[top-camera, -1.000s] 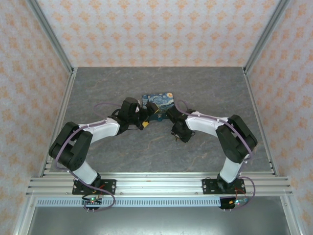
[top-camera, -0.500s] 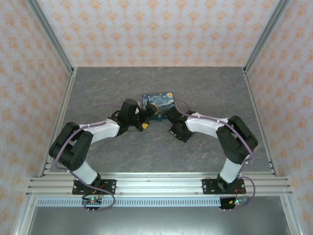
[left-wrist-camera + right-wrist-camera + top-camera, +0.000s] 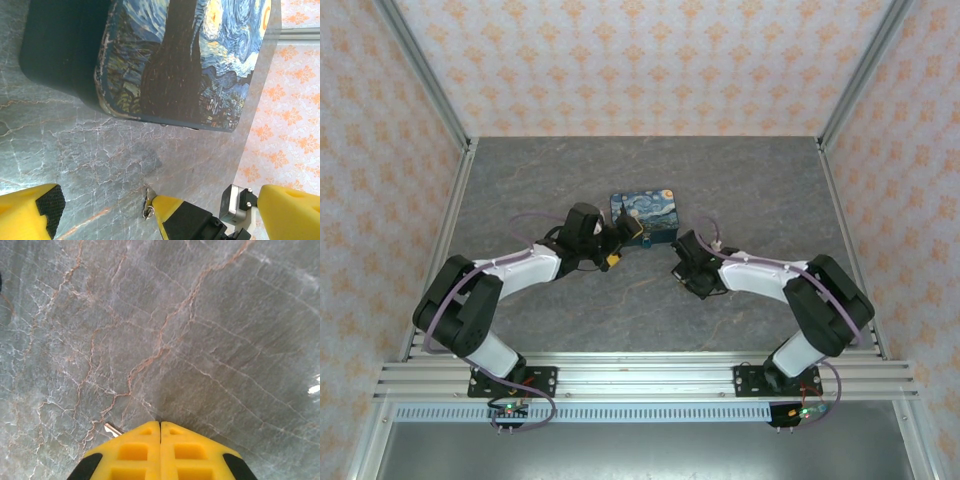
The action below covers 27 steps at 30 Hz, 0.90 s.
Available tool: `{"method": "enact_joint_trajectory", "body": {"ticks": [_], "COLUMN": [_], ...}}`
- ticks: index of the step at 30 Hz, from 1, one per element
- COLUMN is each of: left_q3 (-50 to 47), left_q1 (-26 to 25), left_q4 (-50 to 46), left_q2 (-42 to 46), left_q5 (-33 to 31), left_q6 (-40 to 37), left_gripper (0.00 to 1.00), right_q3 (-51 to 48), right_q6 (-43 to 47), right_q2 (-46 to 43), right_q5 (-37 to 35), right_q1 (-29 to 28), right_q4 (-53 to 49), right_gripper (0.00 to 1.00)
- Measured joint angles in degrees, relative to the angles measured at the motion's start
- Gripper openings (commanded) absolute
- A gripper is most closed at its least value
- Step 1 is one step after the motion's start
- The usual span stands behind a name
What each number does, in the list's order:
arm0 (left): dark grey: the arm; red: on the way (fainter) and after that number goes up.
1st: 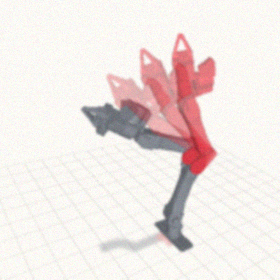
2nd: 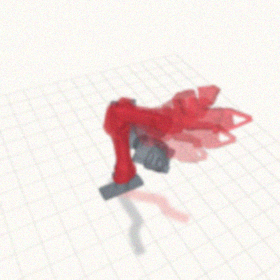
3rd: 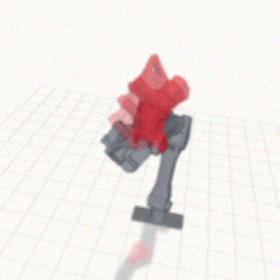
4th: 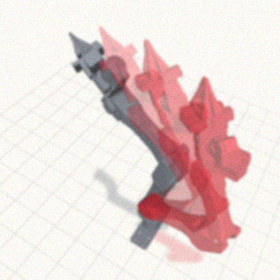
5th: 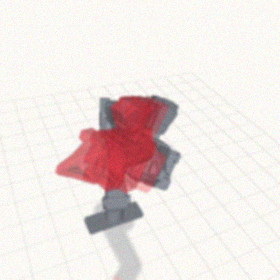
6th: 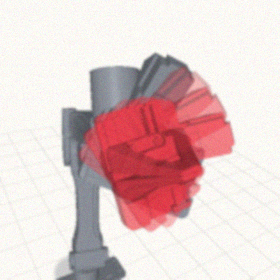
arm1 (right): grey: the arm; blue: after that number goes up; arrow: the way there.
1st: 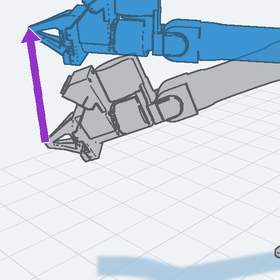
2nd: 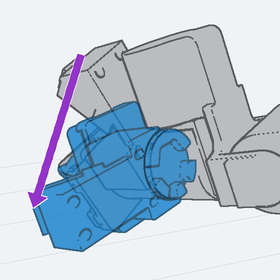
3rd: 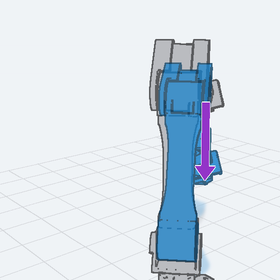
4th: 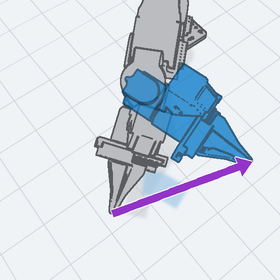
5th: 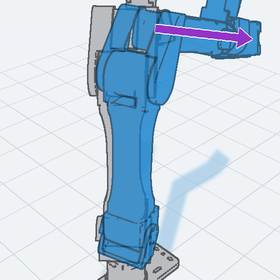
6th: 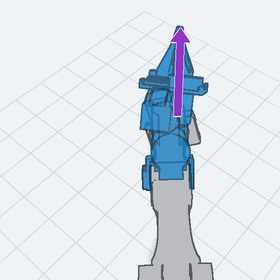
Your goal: Unlock a padlock with a key
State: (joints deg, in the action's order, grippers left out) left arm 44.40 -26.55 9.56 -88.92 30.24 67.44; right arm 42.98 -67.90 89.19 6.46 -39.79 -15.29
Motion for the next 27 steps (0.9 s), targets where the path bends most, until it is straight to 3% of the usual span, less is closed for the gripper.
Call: {"method": "enact_joint_trajectory", "body": {"ticks": [13,27], "left_q3": [-0.55,3.28], "left_q1": [-2.89,-6.21], "left_q4": [0.57,4.33], "left_q2": [0.35,-7.28], "left_q5": [0.68,0.85], "left_q6": [3.28,12.2], "left_gripper": [1.0,0.9], "right_q3": [-2.6,0.13], "right_q6": [3.08,7.89], "right_q2": [-5.44,-12.55], "right_q5": [3.93,4.07], "right_q1": [0.63,2.34], "right_q4": [3.56,0.87], "right_gripper": [0.0,0.0]}}
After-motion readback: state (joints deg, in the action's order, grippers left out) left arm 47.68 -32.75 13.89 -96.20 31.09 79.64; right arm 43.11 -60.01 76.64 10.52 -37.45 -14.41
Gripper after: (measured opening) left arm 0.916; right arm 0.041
